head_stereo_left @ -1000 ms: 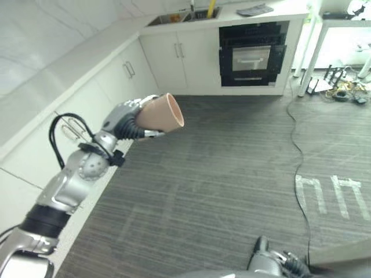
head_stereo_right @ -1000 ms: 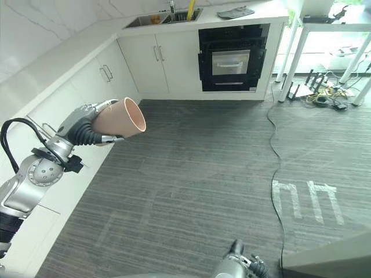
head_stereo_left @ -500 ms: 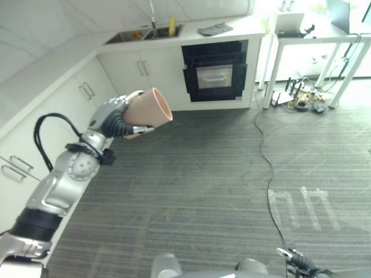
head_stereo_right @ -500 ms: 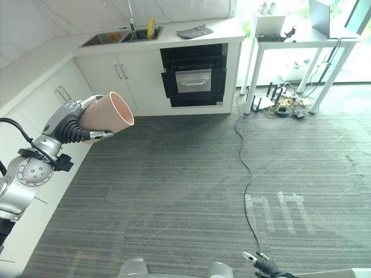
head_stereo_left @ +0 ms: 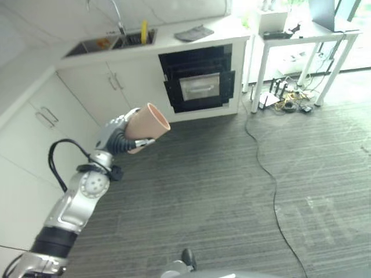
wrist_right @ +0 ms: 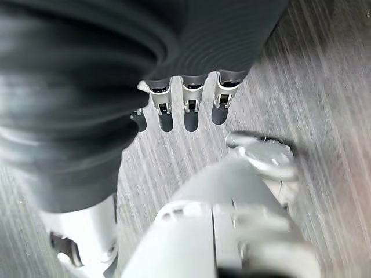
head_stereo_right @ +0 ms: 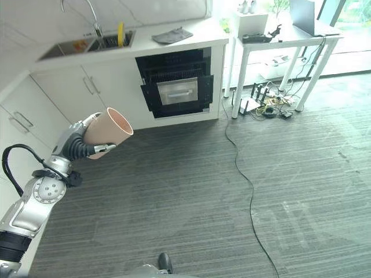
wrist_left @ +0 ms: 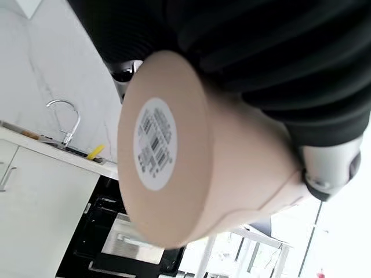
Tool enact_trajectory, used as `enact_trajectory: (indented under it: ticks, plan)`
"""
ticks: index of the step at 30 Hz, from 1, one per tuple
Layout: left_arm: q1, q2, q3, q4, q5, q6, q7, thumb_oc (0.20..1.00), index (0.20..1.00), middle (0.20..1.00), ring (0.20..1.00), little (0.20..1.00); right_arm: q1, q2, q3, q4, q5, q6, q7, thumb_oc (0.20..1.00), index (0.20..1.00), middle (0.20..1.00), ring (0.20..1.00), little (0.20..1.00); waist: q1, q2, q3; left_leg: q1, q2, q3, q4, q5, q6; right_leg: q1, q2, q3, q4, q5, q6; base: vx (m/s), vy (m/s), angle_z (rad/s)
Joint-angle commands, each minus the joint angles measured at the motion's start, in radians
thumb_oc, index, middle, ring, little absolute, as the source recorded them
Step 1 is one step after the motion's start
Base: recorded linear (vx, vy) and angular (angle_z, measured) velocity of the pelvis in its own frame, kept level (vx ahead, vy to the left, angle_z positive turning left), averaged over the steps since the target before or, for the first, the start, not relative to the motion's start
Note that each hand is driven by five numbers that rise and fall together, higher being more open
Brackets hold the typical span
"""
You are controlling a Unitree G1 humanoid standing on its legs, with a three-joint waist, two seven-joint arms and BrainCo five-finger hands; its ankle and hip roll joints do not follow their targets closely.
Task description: Place the dishes in the dishwasher.
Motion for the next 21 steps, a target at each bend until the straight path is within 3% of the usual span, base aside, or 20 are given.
enact_trajectory:
  ticks: [1,3,5,6,7,8,9,11,12,14,16,19,20,21]
  plan:
    - [-0.085,0.041,0.040,-0.087,0.030,-0.042,0.005,0.200,0.200,0.200,0.200,0.200,-0.003,-0.037,-0.027,-0.032,0.023,0.001,-0.004,1.000,1.000,1.000,1.000,1.000,0.030,0.045,-0.039,-0.110,0.080,-0.070,0.018,0.007,-0.071,-0.083,0.119,0.054,0.188,-0.047,-0.007,0.30,0.436,0.22]
    - [-0.136,0.058,-0.001,-0.068,0.024,-0.062,0.003,0.200,0.200,0.200,0.200,0.200,0.010,-0.026,-0.043,-0.044,0.057,0.007,-0.018,1.000,1.000,1.000,1.000,1.000,0.031,0.028,-0.051,-0.107,0.011,-0.066,0.022,-0.027,-0.028,-0.082,0.128,0.069,0.289,0.007,0.018,0.31,0.429,0.63]
    - [-0.168,0.066,-0.033,-0.069,0.015,-0.058,-0.008,0.200,0.200,0.200,0.200,0.200,0.023,-0.012,-0.058,-0.051,0.073,0.013,-0.019,1.000,1.000,1.000,1.000,1.000,0.037,0.011,-0.059,-0.103,-0.045,-0.061,0.033,-0.059,0.011,-0.104,0.113,0.068,0.402,0.114,0.043,0.23,0.358,0.86]
    - [-0.180,0.085,-0.049,-0.074,-0.010,-0.046,-0.003,0.200,0.200,0.200,0.200,0.200,0.024,-0.003,-0.065,-0.043,0.070,-0.005,-0.011,1.000,1.000,1.000,1.000,1.000,0.027,0.023,-0.056,-0.062,-0.070,-0.059,0.016,-0.086,0.049,-0.236,0.077,0.083,0.574,0.205,0.056,0.33,0.406,0.91]
    - [-0.200,0.130,-0.053,-0.060,-0.046,-0.058,0.013,0.200,0.200,0.200,0.200,0.200,0.016,0.012,-0.051,-0.048,0.092,-0.041,-0.014,1.000,1.000,1.000,1.000,1.000,-0.003,0.031,-0.029,-0.026,-0.083,-0.075,0.041,-0.137,0.044,-0.375,0.117,0.083,0.493,0.190,0.051,0.31,0.330,1.01]
    - [-0.205,0.134,-0.054,-0.057,-0.048,-0.059,0.013,0.200,0.200,0.200,0.200,0.200,0.016,0.013,-0.049,-0.051,0.093,-0.045,-0.016,1.000,1.000,1.000,1.000,1.000,-0.008,0.031,-0.026,-0.022,-0.087,-0.085,0.048,-0.146,0.041,-0.383,0.120,0.080,0.464,0.193,0.051,0.47,0.120,0.76]
    - [-0.209,0.133,-0.054,-0.065,-0.038,-0.056,0.018,0.200,0.200,0.200,0.200,0.200,0.023,0.007,-0.035,-0.101,0.103,-0.028,-0.031,1.000,1.000,1.000,1.000,1.000,-0.022,0.033,-0.012,0.039,-0.101,-0.150,0.041,-0.180,0.028,-0.434,0.070,0.046,0.253,0.236,0.032,0.36,-0.026,0.57]
    - [-0.207,0.128,-0.063,-0.084,-0.030,-0.043,0.027,0.200,0.200,0.200,0.200,0.200,0.025,0.005,-0.030,-0.129,0.119,-0.004,-0.042,1.000,1.000,1.000,1.000,1.000,-0.040,0.026,0.004,0.082,-0.102,-0.179,0.039,-0.220,0.027,-0.473,0.022,0.064,0.153,0.298,0.044,0.49,-0.110,0.68]
    - [-0.197,0.138,-0.064,-0.105,-0.039,-0.041,0.029,0.200,0.200,0.200,0.200,0.200,0.021,0.016,-0.030,-0.135,0.126,0.007,-0.058,1.000,1.000,1.000,1.000,1.000,-0.052,0.014,0.021,0.137,-0.092,-0.209,0.050,-0.282,0.024,-0.516,-0.036,0.104,0.013,0.374,0.064,0.56,-0.157,1.01]
    - [-0.183,0.148,-0.050,-0.106,-0.043,-0.053,0.022,0.200,0.200,0.200,0.200,0.200,0.016,0.029,-0.042,-0.125,0.117,0.006,-0.064,1.000,1.000,1.000,1.000,1.000,-0.052,0.016,0.025,0.159,-0.080,-0.220,0.079,-0.316,0.018,-0.522,-0.046,0.113,-0.025,0.381,0.069,0.56,-0.140,0.95]
    - [-0.178,0.150,-0.037,-0.090,-0.054,-0.065,0.003,0.200,0.200,0.200,0.200,0.200,0.013,0.031,-0.050,-0.107,0.118,0.011,-0.058,1.000,1.000,1.000,1.000,1.000,-0.047,0.008,0.012,0.152,-0.075,-0.217,0.146,-0.350,0.015,-0.484,-0.042,0.098,-0.022,0.341,0.066,0.62,-0.134,0.79]
    - [-0.161,0.121,-0.041,-0.083,-0.031,-0.053,-0.008,0.200,0.200,0.200,0.200,0.200,-0.008,0.014,-0.032,-0.083,0.127,0.035,-0.057,1.000,1.000,1.000,1.000,1.000,-0.048,0.000,-0.031,0.168,-0.053,-0.210,0.264,-0.403,-0.007,-0.457,0.018,0.086,0.015,0.271,0.037,0.60,-0.091,0.44]
    - [-0.151,0.118,-0.036,-0.080,-0.025,-0.047,-0.005,0.200,0.200,0.200,0.200,0.200,-0.014,0.002,-0.021,-0.082,0.112,0.040,-0.053,1.000,1.000,1.000,1.000,1.000,-0.050,0.005,-0.045,0.167,-0.032,-0.198,0.315,-0.384,-0.026,-0.445,0.046,0.077,0.016,0.247,0.013,0.52,-0.052,0.10]
    - [-0.141,0.122,-0.026,-0.079,-0.032,-0.042,-0.006,0.200,0.200,0.200,0.200,0.200,-0.023,-0.014,-0.015,-0.073,0.102,0.041,-0.045,1.000,1.000,1.000,1.000,1.000,-0.052,0.009,-0.060,0.169,-0.010,-0.176,0.407,-0.317,-0.059,-0.428,0.073,0.065,0.011,0.217,-0.018,0.46,-0.064,-0.42]
